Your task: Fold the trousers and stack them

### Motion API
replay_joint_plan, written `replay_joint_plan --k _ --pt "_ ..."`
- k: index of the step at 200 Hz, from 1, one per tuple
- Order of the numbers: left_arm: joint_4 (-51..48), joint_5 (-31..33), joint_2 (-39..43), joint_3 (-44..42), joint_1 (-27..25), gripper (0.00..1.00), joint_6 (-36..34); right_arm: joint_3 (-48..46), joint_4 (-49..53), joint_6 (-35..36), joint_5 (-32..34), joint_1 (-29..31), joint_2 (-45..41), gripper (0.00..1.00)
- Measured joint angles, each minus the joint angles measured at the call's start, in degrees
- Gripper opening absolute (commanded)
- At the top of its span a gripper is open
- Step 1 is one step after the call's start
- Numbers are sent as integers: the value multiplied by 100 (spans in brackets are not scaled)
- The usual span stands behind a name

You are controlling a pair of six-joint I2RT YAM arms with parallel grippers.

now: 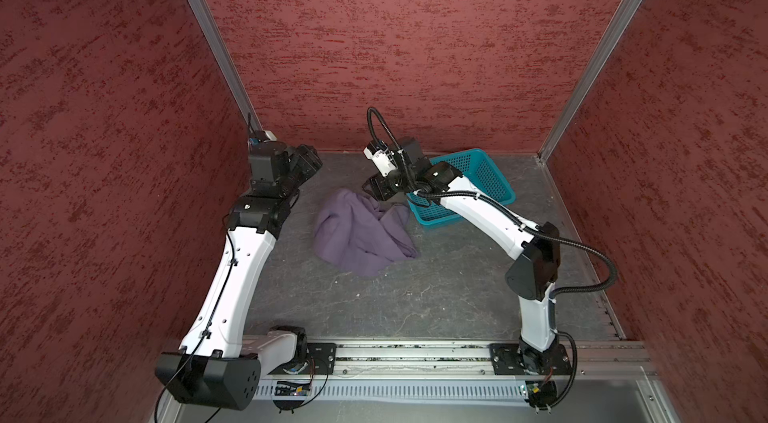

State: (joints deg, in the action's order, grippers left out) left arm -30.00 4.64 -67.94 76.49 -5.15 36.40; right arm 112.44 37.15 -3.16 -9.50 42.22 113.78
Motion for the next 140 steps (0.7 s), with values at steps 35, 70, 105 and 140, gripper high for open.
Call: replay_joint_plan --k 35,70,105,140 --pt "-2 -223 -678 162 -140 82 39 -970 0 -157 638 -372 -516 61" --pt "-308 -476 -1945 841 -612 84 -92 -1255 20 -417 955 -944 -553 60" --pt "-623 -737 -2516 1054 -802 86 -127 -1237 72 -498 1147 -964 4 62" --pt "-767 -776 -2527 1051 -800 86 -127 -1239 81 -577 1176 -898 595 62"
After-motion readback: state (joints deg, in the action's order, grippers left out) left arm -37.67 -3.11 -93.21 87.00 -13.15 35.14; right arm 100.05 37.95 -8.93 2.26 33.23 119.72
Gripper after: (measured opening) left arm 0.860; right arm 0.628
